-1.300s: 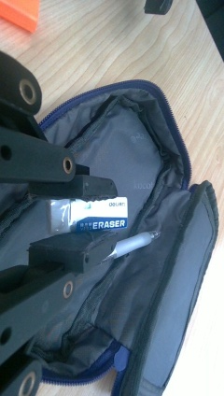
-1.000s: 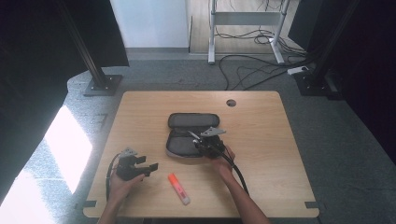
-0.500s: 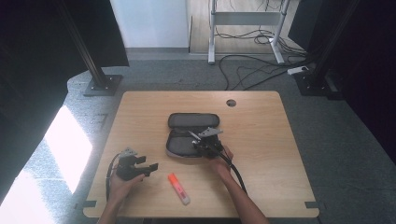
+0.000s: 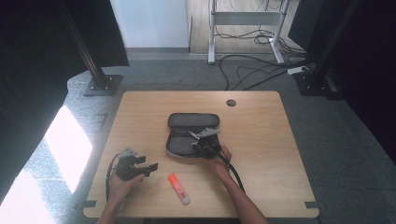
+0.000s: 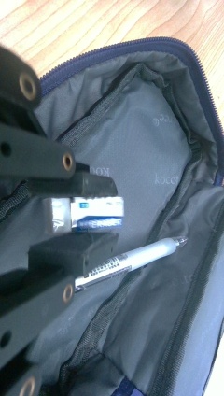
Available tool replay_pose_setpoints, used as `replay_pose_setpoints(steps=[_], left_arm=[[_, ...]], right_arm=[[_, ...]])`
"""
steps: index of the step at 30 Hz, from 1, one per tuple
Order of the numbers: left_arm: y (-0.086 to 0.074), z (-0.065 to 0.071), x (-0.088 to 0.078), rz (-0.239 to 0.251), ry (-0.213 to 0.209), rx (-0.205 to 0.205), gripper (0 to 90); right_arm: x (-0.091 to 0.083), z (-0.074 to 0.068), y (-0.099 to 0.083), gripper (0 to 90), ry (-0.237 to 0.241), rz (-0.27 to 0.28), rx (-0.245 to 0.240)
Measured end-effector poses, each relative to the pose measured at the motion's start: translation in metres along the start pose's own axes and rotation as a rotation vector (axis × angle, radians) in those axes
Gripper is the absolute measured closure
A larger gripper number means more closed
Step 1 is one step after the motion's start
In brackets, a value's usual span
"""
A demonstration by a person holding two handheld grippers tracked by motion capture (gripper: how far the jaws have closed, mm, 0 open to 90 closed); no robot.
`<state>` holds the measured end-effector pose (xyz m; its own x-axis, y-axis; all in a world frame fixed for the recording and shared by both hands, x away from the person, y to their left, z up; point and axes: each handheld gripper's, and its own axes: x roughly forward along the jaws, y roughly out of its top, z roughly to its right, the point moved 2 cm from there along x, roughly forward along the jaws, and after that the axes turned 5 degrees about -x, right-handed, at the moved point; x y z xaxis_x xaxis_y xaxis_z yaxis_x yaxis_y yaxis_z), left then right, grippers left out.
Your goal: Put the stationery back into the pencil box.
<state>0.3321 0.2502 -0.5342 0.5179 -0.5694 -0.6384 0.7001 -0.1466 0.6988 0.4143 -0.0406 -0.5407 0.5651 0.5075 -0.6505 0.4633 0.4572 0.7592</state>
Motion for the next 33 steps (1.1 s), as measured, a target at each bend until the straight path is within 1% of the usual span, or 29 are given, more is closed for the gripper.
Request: replay_pose_setpoints(steps=[1, 5, 8, 15, 17, 25, 33], left_arm=[[0.000, 0.000, 0.000, 0.000, 0.000, 0.000, 26.3], [0.000, 0.000, 0.000, 0.002, 0.000, -0.001, 26.3], [0.000, 0.000, 0.000, 0.002, 0.001, -0.001, 26.3], [0.000, 0.000, -0.001, 0.006, 0.002, -0.003, 26.3], [0.000, 0.000, -0.001, 0.006, 0.002, -0.003, 26.3], [0.000, 0.000, -0.001, 0.006, 0.003, -0.002, 26.3], [0.000, 0.001, 0.000, 0.004, 0.003, -0.001, 26.3]], right_arm=[[0.000, 0.000, 0.000, 62.2, -0.004, -0.001, -0.001], [-0.003, 0.000, 0.001, 57.9, -0.004, 0.011, 0.012], [-0.007, 0.000, 0.001, 57.1, 0.004, 0.032, 0.034], [-0.020, -0.003, 0.000, 52.7, 0.025, 0.078, 0.062], [-0.025, -0.004, -0.001, 52.3, 0.025, 0.092, 0.060], [-0.038, -0.008, -0.009, 49.9, 0.047, 0.116, 0.071], [-0.049, -0.015, -0.018, 48.5, 0.061, 0.140, 0.067]])
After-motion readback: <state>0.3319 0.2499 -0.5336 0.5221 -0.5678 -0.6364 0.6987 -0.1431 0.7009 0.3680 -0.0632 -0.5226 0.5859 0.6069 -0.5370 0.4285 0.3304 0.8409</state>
